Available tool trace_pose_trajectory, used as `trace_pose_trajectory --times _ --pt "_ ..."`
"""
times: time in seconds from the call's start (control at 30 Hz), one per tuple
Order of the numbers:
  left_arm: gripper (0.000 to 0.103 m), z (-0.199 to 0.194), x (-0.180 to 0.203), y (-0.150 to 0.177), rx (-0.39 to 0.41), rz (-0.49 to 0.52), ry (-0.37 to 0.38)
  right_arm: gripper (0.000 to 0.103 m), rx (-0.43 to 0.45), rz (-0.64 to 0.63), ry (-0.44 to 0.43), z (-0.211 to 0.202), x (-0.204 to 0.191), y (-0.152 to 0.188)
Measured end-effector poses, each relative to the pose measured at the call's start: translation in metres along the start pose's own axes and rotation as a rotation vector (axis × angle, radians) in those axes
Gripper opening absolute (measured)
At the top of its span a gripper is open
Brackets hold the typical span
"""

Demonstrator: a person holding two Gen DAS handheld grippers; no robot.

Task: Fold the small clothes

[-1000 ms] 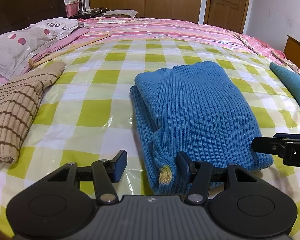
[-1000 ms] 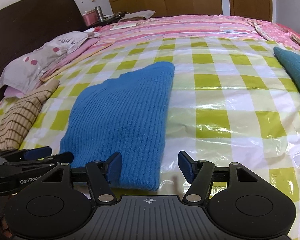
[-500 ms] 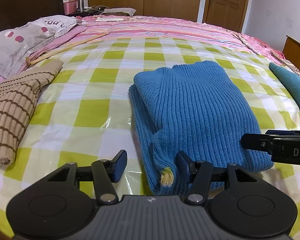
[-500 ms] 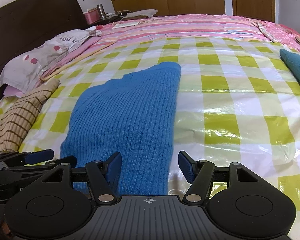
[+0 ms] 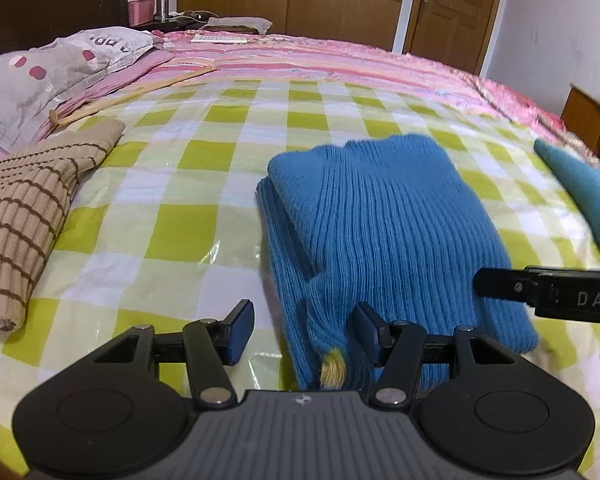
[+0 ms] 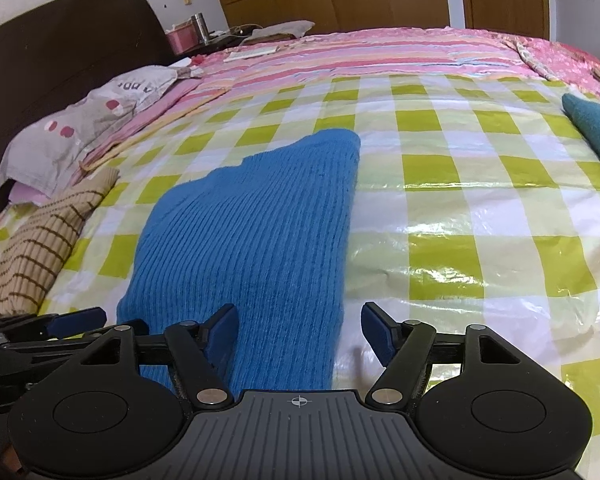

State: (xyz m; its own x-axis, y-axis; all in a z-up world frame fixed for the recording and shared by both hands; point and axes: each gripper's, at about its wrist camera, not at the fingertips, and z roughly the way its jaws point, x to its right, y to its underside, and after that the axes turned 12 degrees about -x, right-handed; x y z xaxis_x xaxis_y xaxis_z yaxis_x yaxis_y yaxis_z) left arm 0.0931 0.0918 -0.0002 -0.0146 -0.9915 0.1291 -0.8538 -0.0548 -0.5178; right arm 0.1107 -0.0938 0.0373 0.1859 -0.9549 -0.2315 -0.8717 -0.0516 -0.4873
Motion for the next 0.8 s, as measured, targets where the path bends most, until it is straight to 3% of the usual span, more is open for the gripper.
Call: trace_pose_trajectory --times 0.27,0.53,0.8 --pt "0.063 0.006 -0.013 -0.02 -0.001 -0.063 0.109 0.077 0.0 0.046 -0.085 0.013 0.017 -0.013" --pt "0.072 0.027 -0.017 -0.026 -0.035 -0.056 0.148 0.084 -0.018 0.106 -0.215 0.037 0.033 -0.027" --pt "0.073 0.03 -0.027 -0.031 -0.03 -0.077 0.212 0.084 0.006 0.074 -0.258 0.037 0.036 -0.034"
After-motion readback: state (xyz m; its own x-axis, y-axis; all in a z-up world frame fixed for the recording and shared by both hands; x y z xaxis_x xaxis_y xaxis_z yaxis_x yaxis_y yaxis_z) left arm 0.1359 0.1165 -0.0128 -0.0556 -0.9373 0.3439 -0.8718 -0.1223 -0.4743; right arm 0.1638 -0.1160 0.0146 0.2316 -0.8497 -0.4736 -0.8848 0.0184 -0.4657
